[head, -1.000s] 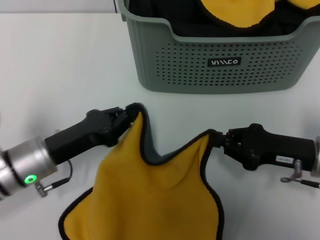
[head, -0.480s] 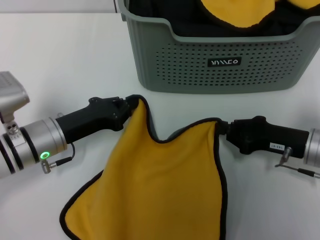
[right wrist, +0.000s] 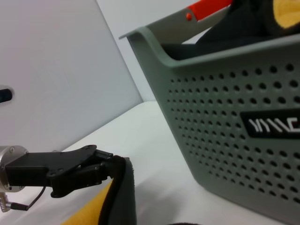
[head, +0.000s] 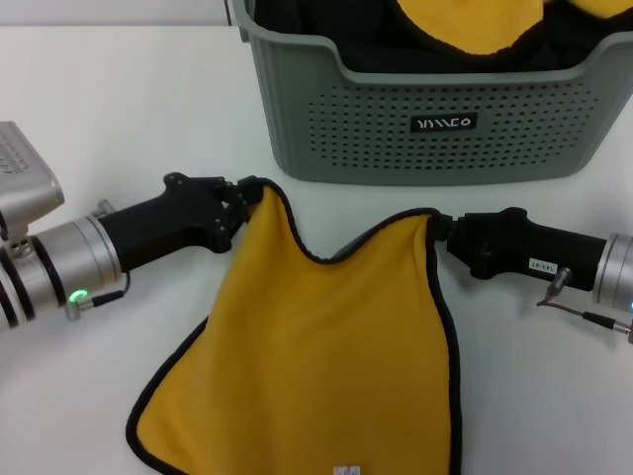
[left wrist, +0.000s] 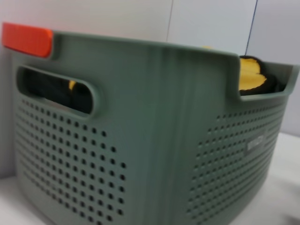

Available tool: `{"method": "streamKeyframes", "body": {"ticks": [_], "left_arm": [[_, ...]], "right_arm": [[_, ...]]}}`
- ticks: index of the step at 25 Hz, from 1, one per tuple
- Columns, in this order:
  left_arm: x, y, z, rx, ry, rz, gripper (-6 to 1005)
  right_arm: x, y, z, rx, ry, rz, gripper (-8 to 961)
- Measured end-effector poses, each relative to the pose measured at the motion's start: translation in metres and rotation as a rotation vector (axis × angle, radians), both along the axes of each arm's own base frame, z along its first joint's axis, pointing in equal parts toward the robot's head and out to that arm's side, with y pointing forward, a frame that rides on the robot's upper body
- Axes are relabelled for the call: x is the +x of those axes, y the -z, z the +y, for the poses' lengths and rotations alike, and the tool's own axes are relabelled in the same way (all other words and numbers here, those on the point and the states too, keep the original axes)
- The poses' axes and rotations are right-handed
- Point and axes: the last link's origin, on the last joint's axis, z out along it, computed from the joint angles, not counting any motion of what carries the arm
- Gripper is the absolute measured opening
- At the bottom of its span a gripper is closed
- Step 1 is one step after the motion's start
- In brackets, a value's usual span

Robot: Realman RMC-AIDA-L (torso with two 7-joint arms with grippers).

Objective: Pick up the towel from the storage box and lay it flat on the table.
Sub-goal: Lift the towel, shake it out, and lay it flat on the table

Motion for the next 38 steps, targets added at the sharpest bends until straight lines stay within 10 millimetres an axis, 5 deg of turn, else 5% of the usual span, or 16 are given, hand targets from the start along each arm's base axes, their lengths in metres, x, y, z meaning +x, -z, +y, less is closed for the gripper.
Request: {"method": "streamKeyframes", "body": {"ticks": [7, 21, 38], "left_arm": [[-0.002, -0.009, 0.008, 0.071, 0.063, 0.102, 24], [-0.004, 0.006, 0.013, 0.183, 0.142, 0.358, 23], [0.0, -0.004, 0.005, 0.296, 0.226, 0.355, 30]], "right_arm": [[0.003, 0.0, 0.006, 0.026, 0.027, -0.029, 140], [0.006, -0.003, 0.014, 0.066, 0.075, -0.032, 150], [0.012, -0.005, 0.019, 0.091, 0.118, -0.045, 162]]}}
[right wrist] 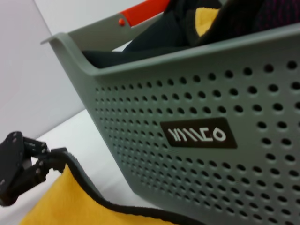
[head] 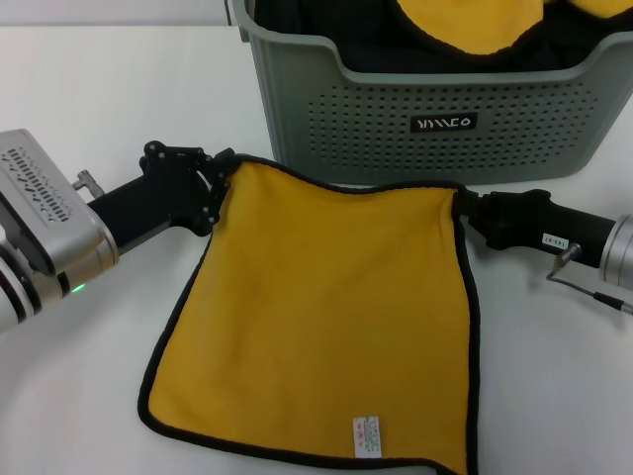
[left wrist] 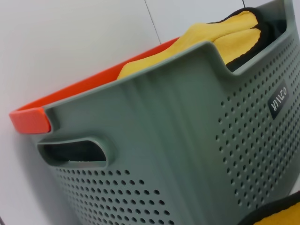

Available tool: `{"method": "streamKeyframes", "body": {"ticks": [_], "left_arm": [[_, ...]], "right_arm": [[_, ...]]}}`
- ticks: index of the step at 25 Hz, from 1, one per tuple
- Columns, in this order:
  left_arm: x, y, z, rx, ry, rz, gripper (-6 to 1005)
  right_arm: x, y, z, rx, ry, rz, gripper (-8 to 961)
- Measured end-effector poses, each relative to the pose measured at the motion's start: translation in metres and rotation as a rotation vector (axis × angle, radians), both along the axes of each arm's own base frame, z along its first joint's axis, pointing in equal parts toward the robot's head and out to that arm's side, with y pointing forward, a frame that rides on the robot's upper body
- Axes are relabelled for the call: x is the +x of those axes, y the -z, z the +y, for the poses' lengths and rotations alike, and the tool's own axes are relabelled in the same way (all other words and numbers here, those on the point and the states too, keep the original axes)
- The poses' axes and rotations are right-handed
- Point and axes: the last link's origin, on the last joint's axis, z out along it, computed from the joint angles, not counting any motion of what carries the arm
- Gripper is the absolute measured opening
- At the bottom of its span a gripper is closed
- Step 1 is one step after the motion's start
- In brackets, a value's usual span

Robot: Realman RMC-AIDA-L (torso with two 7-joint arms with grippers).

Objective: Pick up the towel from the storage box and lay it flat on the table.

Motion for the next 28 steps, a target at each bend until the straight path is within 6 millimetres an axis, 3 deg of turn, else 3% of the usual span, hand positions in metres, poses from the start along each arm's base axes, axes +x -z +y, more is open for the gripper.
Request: {"method": "streamKeyframes", "body": {"ticks": [7, 14, 18, 22, 23, 26, 28], "left_arm": [[-0.004, -0.005, -0.001, 0.033, -0.044, -0.053, 73], [-0.007, -0.009, -0.006, 0.055, -0.061, -0.097, 303], [-0.009, -0.012, -0.012, 0.062, -0.061, -0.116, 491], [-0.006, -0.019, -0.022, 0.049, -0.039, -0.203, 613], [-0.006, -0.019, -0.022, 0.049, -0.039, -0.203, 643], [-0.001, -0.033, -0.031, -0.013, -0.01, -0.318, 734], [0.005, -0.042, -0.038, -0.086, 0.031, -0.403, 732]], "right_arm": [[0.001, -0.005, -0.006, -0.017, 0.017, 0.058, 167], [0.01, -0.016, -0.017, 0.001, 0.035, 0.123, 172], [0.016, -0.035, -0.028, 0.018, 0.012, 0.191, 350], [0.018, -0.051, -0.041, 0.054, -0.044, 0.251, 511], [0.011, -0.062, -0.055, 0.08, -0.177, 0.291, 549], [-0.002, -0.068, -0.071, 0.093, -0.357, 0.324, 666], [-0.013, -0.072, -0.082, 0.091, -0.491, 0.345, 745]]}}
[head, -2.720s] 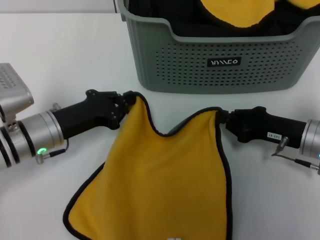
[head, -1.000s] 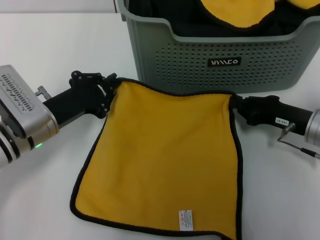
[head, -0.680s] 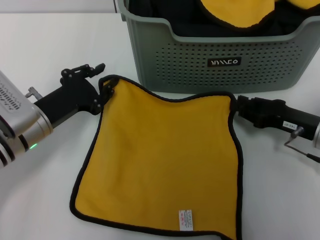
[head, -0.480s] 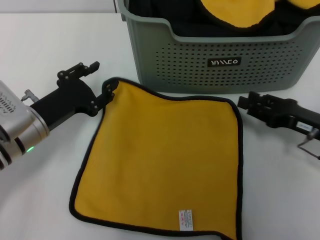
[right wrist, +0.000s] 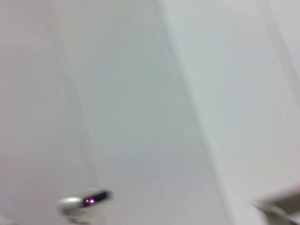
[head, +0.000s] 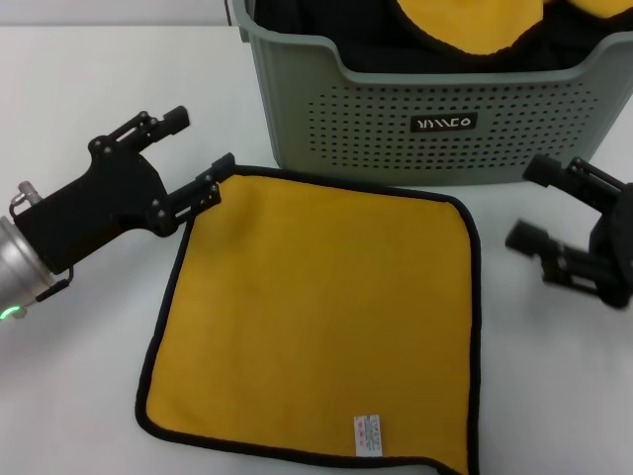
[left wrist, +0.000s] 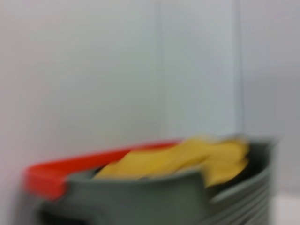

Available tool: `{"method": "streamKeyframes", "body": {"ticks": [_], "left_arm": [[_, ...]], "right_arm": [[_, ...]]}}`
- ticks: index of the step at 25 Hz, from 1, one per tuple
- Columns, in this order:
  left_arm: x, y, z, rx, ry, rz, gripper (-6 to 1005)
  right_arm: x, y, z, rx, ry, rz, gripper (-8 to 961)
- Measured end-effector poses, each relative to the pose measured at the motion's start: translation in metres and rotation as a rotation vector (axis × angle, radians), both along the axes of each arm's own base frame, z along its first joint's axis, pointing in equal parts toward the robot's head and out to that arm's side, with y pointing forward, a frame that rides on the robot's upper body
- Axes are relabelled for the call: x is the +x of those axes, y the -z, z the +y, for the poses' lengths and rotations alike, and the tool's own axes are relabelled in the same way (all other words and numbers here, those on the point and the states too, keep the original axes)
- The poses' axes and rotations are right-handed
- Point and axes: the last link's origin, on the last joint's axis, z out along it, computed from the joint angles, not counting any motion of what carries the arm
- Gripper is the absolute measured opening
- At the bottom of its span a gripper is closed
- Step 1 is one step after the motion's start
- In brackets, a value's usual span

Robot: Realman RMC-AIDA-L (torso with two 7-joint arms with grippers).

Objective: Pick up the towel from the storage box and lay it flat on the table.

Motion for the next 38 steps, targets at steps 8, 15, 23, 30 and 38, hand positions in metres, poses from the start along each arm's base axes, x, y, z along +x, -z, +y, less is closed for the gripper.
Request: {"method": "streamKeyframes", "body": {"ticks": [8, 15, 23, 30, 38], "left_arm": [[0.029, -0.012, -0.035, -0.162, 0.252, -0.17, 726], [0.03, -0.014, -0.049, -0.208, 0.297, -0.233, 721], [0.029, -0.013, -0.046, -0.279, 0.254, -0.257, 713], [0.022, -0.018, -0.042, -0.21, 0.198, -0.292, 715], [0.021, -0.021, -0.037, -0.226, 0.158, -0.331, 716]], "right_arm": [[-0.027, -0.007, -0.015, -0.026, -0.327, 0.027, 834], [-0.035, -0.01, -0.007, -0.071, -0.386, 0.001, 844], [-0.042, -0.008, -0.003, -0.107, -0.413, -0.004, 847], [-0.046, -0.003, 0.0, -0.094, -0.398, -0.001, 849], [-0.052, 0.009, 0.009, -0.07, -0.314, 0.022, 852]]}}
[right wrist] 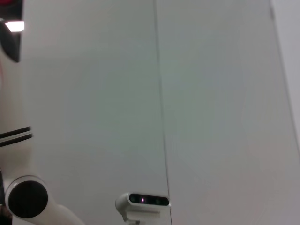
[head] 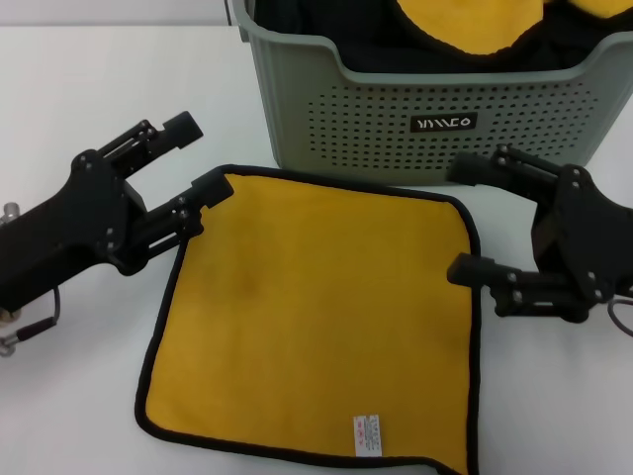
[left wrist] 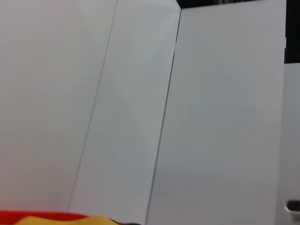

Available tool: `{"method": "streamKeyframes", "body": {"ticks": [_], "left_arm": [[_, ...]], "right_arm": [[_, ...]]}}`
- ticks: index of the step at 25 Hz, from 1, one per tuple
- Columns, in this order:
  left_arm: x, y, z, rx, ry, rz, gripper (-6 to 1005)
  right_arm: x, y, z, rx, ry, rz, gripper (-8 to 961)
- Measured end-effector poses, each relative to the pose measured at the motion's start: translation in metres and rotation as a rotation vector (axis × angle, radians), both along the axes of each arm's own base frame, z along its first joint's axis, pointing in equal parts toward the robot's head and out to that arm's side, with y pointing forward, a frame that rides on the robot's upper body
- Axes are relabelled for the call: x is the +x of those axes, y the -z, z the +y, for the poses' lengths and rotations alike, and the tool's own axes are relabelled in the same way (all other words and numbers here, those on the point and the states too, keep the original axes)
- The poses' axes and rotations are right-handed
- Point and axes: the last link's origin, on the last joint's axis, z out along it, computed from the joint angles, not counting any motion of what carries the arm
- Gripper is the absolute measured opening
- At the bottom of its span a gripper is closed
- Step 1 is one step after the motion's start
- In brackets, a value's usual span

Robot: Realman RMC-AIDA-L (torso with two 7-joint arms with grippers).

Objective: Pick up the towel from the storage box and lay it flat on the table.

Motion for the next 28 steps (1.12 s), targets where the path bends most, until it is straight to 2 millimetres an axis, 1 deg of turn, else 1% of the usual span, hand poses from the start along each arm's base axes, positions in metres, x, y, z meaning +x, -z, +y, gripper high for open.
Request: {"method": "streamKeyframes", "body": {"ticks": [4, 8, 13, 19, 28], "left_arm": [[0.001, -0.001, 0.004, -0.065, 0.016, 0.025, 717], [0.003, -0.001, 0.006, -0.083, 0.031, 0.031, 718], [0.003, -0.002, 0.005, -0.074, 0.033, 0.032, 719], [0.003, -0.005, 0.008, -0.044, 0.023, 0.015, 721], [0.004, 0.0, 0.006, -0.038, 0.034, 0.029, 725]], "right_arm": [[-0.002, -0.001, 0.008, -0.08, 0.009, -0.081, 853], [-0.003, 0.0, 0.012, -0.141, -0.019, -0.154, 853], [-0.001, 0.0, 0.013, -0.137, -0.007, -0.17, 853], [0.001, -0.004, 0.015, -0.108, 0.015, -0.152, 853], [-0.001, -0.005, 0.018, -0.099, 0.005, -0.161, 853]]}}
